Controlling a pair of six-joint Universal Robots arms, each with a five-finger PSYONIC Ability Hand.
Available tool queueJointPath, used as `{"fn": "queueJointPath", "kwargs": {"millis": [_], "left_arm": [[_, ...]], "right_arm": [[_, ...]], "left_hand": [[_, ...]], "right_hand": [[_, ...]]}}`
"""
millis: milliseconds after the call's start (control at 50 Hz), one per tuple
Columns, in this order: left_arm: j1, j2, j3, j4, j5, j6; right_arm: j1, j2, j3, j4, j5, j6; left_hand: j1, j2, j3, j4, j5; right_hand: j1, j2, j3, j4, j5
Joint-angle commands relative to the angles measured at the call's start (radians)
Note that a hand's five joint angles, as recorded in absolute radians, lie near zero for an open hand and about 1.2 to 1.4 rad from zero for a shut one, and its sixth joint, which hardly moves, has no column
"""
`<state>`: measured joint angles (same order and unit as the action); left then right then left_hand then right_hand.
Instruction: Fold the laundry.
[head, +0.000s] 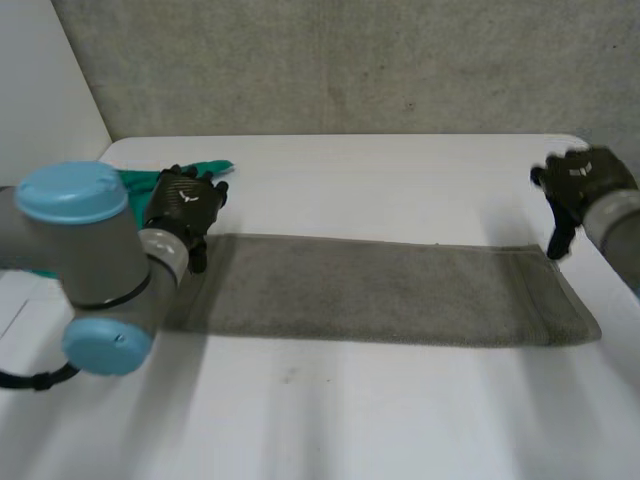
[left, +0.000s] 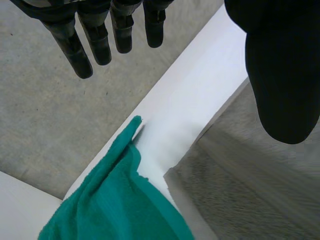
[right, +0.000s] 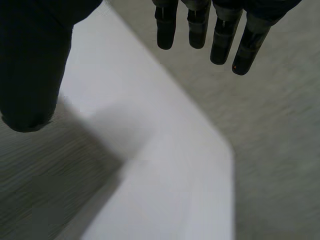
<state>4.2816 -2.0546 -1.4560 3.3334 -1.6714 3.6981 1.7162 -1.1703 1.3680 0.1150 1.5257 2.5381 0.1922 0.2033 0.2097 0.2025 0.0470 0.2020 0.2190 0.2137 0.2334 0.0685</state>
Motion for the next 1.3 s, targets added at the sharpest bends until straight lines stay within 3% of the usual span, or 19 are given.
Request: {"fn": "queueJointPath", "kwargs": {"millis": [20, 180, 380, 440, 480, 720, 820, 960, 1040, 1180, 1300], "left_arm": [[0.0, 0.126, -0.181, 0.067, 0.051, -0.053], [0.007, 0.129, -0.241, 0.132, 0.081, -0.056], [0.006, 0.126, -0.244, 0.133, 0.082, -0.058], [0.006, 0.126, -0.245, 0.133, 0.082, -0.058], [0.006, 0.126, -0.245, 0.135, 0.082, -0.058], [0.004, 0.145, -0.256, 0.135, 0.081, -0.058], [0.006, 0.155, -0.256, 0.135, 0.081, -0.058], [0.004, 0.157, -0.256, 0.133, 0.078, -0.061], [0.004, 0.157, -0.253, 0.135, 0.078, -0.061], [0.009, 0.169, -0.248, 0.133, 0.071, -0.061], [0.012, 0.182, -0.25, 0.133, 0.071, -0.063]], "right_arm": [[-0.118, -0.087, 0.242, 0.109, -0.159, -0.001], [-0.21, -0.094, 0.443, -0.156, -0.228, -0.016], [-0.231, 0.024, 0.444, -0.265, -0.233, -0.019], [-0.236, 0.032, 0.442, -0.27, -0.234, -0.021], [-0.244, 0.031, 0.441, -0.271, -0.233, -0.021], [-0.398, -0.107, 0.439, -0.308, -0.213, -0.056], [-0.507, -0.108, 0.389, -0.313, -0.21, -0.178], [-0.503, -0.114, 0.323, -0.31, -0.154, -0.311], [-0.359, -0.134, 0.286, -0.314, -0.163, -0.273], [-0.028, -0.193, 0.235, -0.327, -0.272, -0.208], [0.299, -0.095, 0.151, -0.339, -0.358, -0.21]], "left_hand": [[-0.018, -0.029, -0.035, -0.028, -0.047], [-0.018, -0.029, -0.035, -0.028, -0.047], [-0.018, -0.029, -0.035, -0.028, -0.047], [-0.018, -0.029, -0.035, -0.028, -0.047], [-0.018, -0.029, -0.035, -0.028, -0.047], [-0.018, -0.029, -0.035, -0.028, -0.047], [-0.018, -0.029, -0.035, -0.028, -0.047], [-0.018, -0.029, -0.035, -0.028, -0.047], [-0.018, -0.029, -0.035, -0.028, -0.047], [-0.018, -0.029, -0.035, -0.028, -0.047], [-0.018, -0.029, -0.035, -0.028, -0.047]], "right_hand": [[-0.027, -0.044, -0.039, -0.059, -0.068], [0.3, 0.283, 0.288, 0.268, 0.259], [0.584, 0.567, 0.572, 0.553, 0.543], [0.863, 0.846, 0.851, 0.831, 0.822], [1.193, 1.176, 1.181, 1.161, 1.152], [1.194, 1.177, 1.183, 1.163, 1.153], [1.194, 1.177, 1.183, 1.163, 1.153], [1.194, 1.177, 1.183, 1.163, 1.153], [1.194, 1.177, 1.183, 1.163, 1.153], [1.194, 1.177, 1.183, 1.163, 1.153], [1.194, 1.177, 1.183, 1.163, 1.153]]}}
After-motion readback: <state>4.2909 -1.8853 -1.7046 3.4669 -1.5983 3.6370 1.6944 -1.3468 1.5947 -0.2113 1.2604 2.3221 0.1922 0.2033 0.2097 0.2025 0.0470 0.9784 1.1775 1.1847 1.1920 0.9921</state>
